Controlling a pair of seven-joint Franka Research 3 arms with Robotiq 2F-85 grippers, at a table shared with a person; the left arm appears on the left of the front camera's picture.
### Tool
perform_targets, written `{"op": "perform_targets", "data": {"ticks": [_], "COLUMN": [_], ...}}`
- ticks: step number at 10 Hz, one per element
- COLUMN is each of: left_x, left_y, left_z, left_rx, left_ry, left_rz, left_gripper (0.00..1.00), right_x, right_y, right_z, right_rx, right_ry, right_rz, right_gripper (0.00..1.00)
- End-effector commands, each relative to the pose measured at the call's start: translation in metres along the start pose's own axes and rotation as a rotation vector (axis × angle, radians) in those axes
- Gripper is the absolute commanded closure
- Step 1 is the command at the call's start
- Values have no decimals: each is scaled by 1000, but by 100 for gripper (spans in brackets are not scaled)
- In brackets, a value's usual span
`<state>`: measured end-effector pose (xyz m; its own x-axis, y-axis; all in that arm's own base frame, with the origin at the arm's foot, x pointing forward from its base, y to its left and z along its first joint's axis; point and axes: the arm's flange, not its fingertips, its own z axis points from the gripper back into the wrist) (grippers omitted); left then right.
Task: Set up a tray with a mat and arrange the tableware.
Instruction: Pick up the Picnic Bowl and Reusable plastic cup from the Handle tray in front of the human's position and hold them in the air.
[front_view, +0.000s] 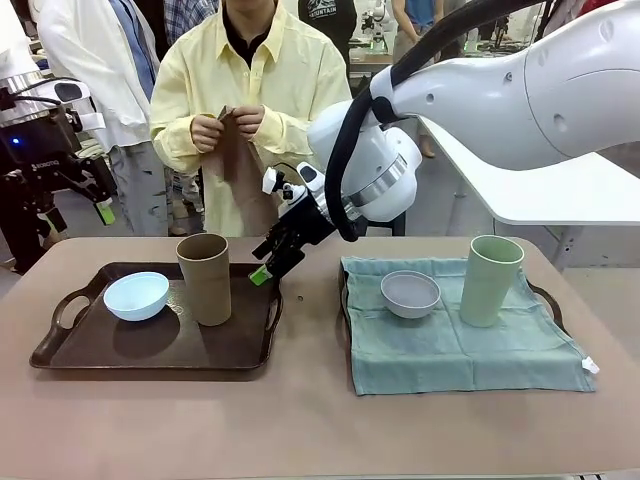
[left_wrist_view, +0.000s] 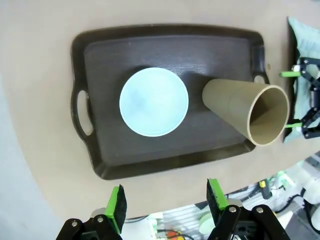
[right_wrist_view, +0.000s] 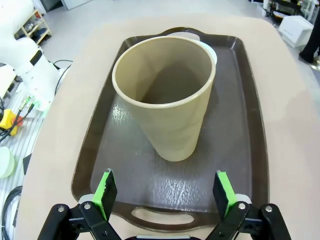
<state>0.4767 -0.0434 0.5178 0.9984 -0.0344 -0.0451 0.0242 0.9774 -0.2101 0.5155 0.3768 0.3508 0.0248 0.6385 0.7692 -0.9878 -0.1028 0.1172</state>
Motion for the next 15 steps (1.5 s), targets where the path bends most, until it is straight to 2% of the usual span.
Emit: {"op": "perform_targets", "data": {"ticks": [1,3,6,11,15], "left_x": [-6,-6,-6,-7,2], "left_y": [2,19,31,21,16], "left_z": [-18,-44,-72,-107,-126], "left_rx": [40,41,17,64,104], "left_ry": [-73,-83,-125,-130,-134], "left_rz": [40,107,111,58,39], "left_gripper": [15,15,15,15,15], "right_x": [-13,-23,-28,-13,-2], "right_y": [-3,-8,-15,-17,-19], "right_z": [-7,-19,-34,-75,-87], "right_rx": [19,29,11,20,27], "right_ry": [-84,-126,-191,-211,-220], "right_rz": [106,135,140,142,155], "right_gripper": [0,0,0,0,0]}}
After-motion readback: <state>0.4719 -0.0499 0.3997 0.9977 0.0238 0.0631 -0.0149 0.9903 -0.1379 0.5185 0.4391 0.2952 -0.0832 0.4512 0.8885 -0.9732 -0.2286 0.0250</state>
